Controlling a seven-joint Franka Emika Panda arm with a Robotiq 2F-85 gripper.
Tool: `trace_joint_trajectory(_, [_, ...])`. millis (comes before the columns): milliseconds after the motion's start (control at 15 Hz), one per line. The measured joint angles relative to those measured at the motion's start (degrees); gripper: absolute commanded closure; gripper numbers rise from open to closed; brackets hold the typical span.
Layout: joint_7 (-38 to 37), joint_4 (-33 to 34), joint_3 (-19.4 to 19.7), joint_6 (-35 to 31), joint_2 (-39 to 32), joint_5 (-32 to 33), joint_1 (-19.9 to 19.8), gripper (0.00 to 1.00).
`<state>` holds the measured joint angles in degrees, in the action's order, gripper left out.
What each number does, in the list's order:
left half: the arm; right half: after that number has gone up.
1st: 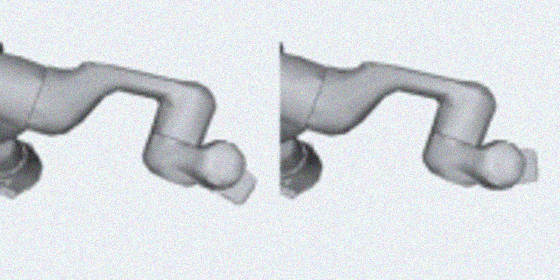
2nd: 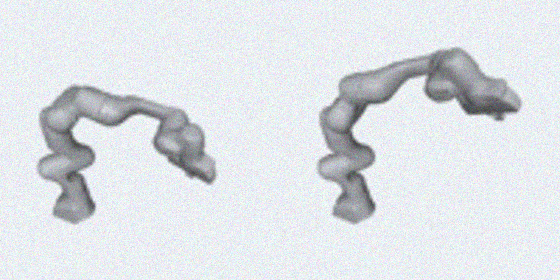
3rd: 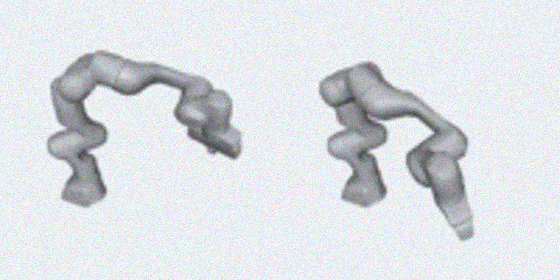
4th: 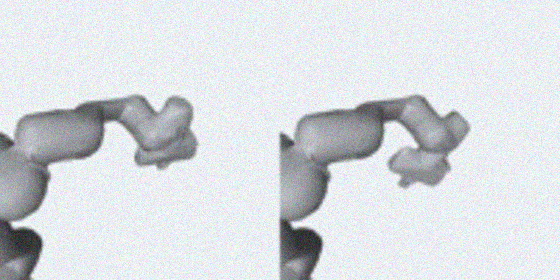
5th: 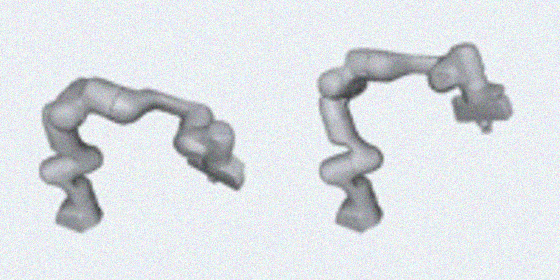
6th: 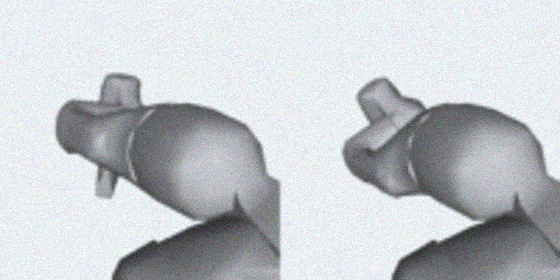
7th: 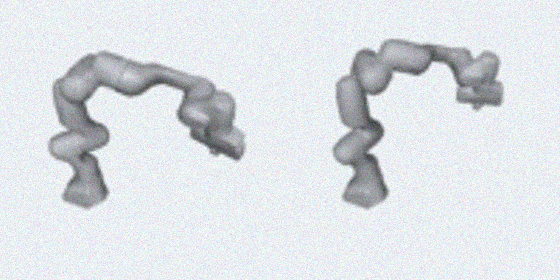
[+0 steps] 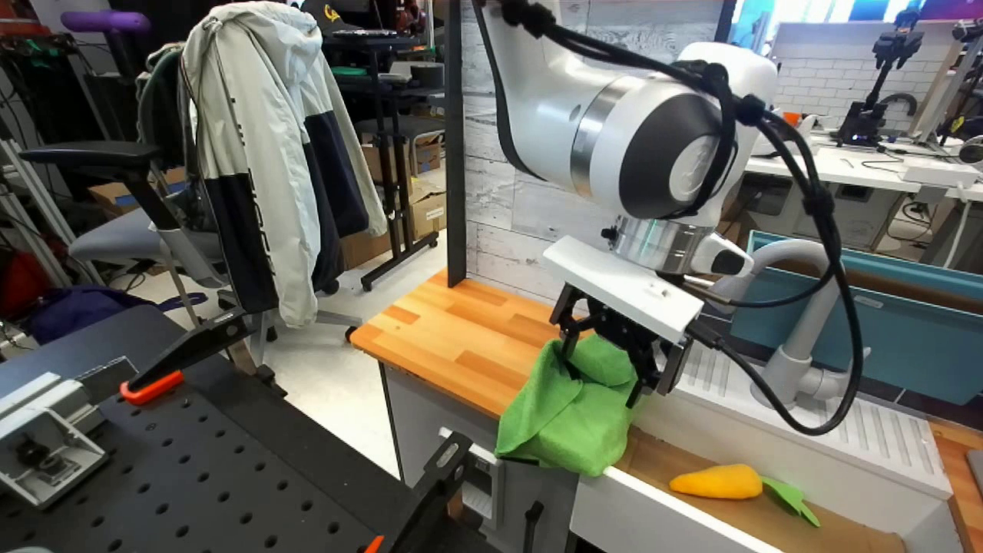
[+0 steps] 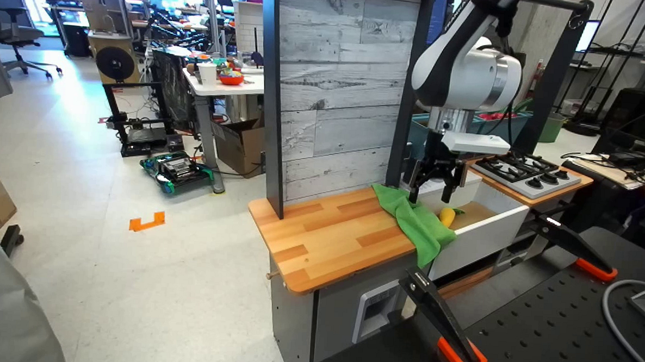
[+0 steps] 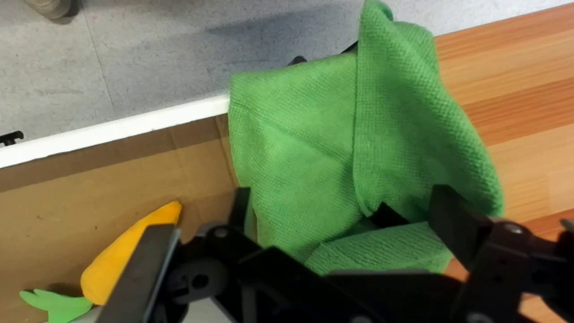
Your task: Move the green towel to the left
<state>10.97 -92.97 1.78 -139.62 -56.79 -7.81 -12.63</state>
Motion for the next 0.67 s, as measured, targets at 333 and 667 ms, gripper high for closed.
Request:
trace_joint_trajectory(333, [-4.1, 6.3, 1.3, 0.0, -6.9, 2.0, 1.6, 0.00])
trace_joint_trajectory(667, [-7.7, 11.1, 2.7, 0.0, -11.4, 4.6, 4.0, 0.00])
